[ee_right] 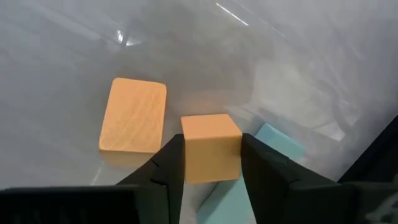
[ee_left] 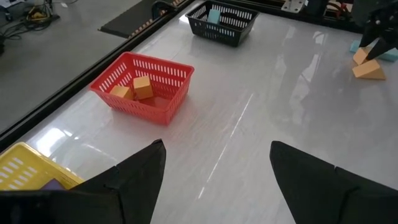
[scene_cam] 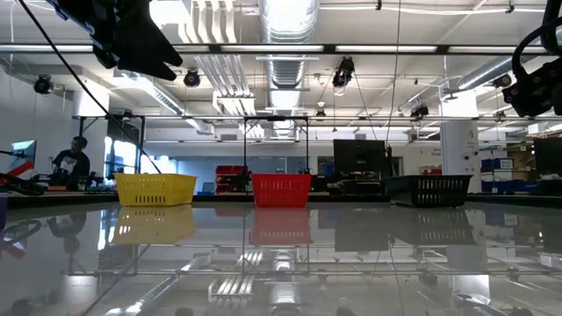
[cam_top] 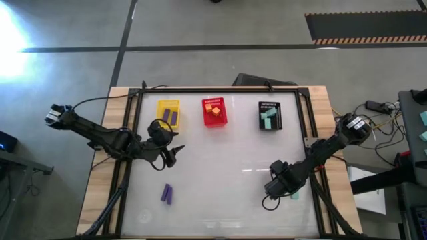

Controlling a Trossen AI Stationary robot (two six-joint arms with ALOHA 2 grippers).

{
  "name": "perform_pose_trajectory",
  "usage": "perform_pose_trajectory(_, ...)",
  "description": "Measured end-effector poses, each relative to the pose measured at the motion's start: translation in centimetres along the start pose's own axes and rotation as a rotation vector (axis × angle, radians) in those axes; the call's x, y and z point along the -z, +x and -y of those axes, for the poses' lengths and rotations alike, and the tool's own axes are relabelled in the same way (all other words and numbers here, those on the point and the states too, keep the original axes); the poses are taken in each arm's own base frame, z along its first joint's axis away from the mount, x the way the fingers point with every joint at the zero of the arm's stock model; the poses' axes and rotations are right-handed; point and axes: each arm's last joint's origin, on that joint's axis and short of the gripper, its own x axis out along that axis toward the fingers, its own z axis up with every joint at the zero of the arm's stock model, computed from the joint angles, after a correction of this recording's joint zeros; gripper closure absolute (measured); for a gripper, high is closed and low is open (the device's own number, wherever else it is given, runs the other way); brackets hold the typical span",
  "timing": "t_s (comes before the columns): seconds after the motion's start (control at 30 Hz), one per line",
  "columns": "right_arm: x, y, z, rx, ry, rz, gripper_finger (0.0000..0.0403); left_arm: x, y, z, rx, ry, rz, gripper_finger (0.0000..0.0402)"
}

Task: Sort & place blocks by color
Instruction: Put the yellow block into the red bin

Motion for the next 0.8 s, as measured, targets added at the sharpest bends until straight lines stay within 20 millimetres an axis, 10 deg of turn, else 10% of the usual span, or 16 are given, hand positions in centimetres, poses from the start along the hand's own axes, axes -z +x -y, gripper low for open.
perform_pose_trajectory(0.37,-0.3,1.5,0.4,-0.015,-0.003,0.065,0.0214,0.0,0.0,0.0,0.0,-0.001,0.001,0.013)
perform_pose_trajectory(0.8,-0.6,-1.9,2.4,-0.079,-0.036,0.159,0.0387,-0.1,0.0,0.1,0.004,-0.007,0.007,0.013)
